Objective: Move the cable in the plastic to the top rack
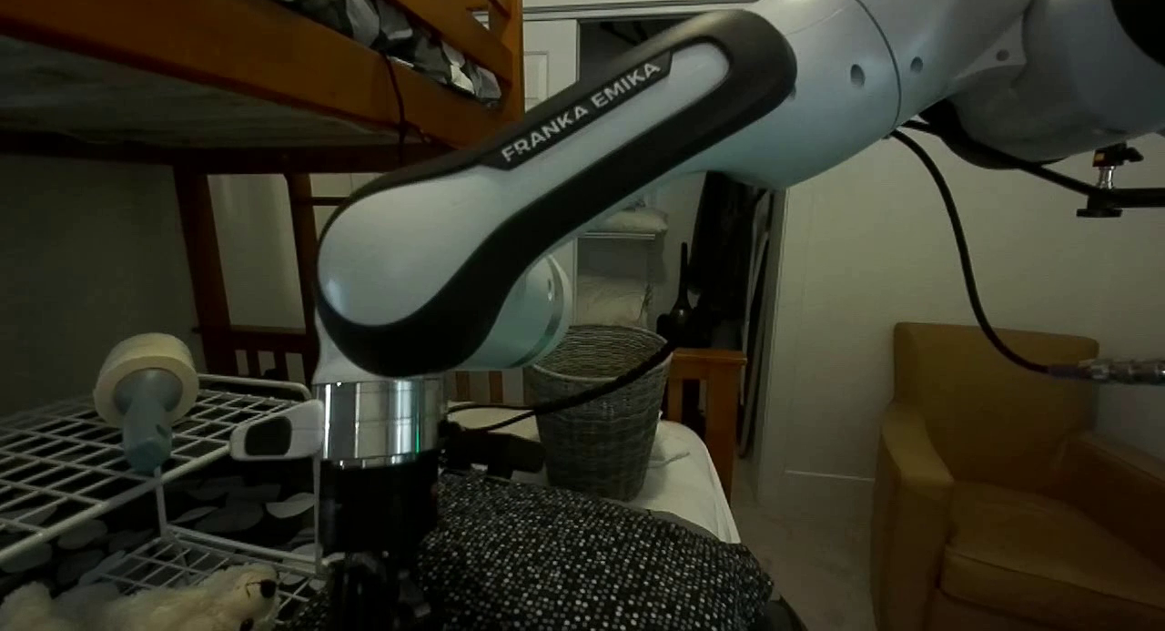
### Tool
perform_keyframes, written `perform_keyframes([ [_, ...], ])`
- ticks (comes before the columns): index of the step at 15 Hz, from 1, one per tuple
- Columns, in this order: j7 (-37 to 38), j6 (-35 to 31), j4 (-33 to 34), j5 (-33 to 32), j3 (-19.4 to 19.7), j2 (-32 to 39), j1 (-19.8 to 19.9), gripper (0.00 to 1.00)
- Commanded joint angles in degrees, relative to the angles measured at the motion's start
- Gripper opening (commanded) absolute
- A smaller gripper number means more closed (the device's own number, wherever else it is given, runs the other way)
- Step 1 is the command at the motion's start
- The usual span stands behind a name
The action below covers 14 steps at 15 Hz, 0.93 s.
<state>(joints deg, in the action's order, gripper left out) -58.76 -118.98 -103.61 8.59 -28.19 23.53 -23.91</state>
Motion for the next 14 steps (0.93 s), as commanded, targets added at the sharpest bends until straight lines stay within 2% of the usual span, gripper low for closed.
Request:
perform_keyframes([
  [1, 3.3, 2.0, -7.3, 3.8, 1.0, -9.7, 3.9, 0.03],
  [3, 4.8, -0.3, -12.5, 5.4, 2.5, -15.4, 6.2, 0.0],
  [4, 5.1, -1.1, -14.7, 6.3, 3.5, -18.1, 7.3, 0.03],
  [8, 6.2, 0.1, -23.0, 14.1, 8.1, -30.3, 10.1, 0.03],
  [11, 2.9, 1.1, -25.3, 25.6, 11.9, -39.5, 8.7, 0.03],
  [14, 7.0, -2.0, -23.8, 30.9, 13.7, -43.2, 6.7, 0.03],
])
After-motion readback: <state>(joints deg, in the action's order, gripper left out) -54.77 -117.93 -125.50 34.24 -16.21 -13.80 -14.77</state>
